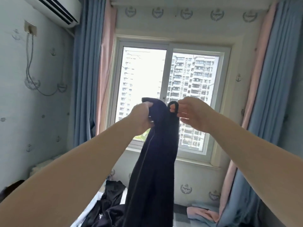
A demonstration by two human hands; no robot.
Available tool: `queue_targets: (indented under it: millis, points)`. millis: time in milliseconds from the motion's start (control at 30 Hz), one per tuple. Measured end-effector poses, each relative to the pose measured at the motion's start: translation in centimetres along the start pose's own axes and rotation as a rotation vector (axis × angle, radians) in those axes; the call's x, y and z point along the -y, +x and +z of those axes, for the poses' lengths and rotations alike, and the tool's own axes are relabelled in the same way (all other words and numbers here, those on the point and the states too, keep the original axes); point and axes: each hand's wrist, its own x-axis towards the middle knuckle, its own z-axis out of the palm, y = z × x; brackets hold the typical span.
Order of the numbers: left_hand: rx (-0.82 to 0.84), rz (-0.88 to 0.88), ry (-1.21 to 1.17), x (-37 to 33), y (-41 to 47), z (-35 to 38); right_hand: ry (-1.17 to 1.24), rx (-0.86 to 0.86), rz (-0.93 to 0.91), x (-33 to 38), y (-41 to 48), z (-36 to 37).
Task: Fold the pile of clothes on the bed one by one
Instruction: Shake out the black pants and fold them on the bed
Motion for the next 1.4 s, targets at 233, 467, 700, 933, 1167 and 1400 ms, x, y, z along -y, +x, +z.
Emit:
queue_targets:
  millis: [233,467,700,933,1167,1400]
  points:
    - [0.288,0.136,0.416,0.4,-2.2,1.9,-0.085,0.011,-0.117,1.0,-1.8,2.5]
    - [0.127,0.296,0.584,3.0,-1.4,1.8,-0.176,-0.049,-0.207,0.4,-2.5,2.3]
    - [0.069,0.184,0.207,1.6,-0.1,0.2,-0.277,-0.468,-0.127,-2.6,-2.3,-3.2]
    - [0.196,0.164,0.104,0.1,0.0,-0.3,0.119,0.120,0.283,-6.5,-1.9,-3.6]
    - [0.243,0.163,0.229,-1.4,0.6,-3.4,0.218,-0.182,0.098,-5.8,-0.7,-2.6]
    - [0.160,0.415,0.668,-4.9,2.3,-6.8,0.126,-0.334,-0.144,-2.4,1.6,1.6]
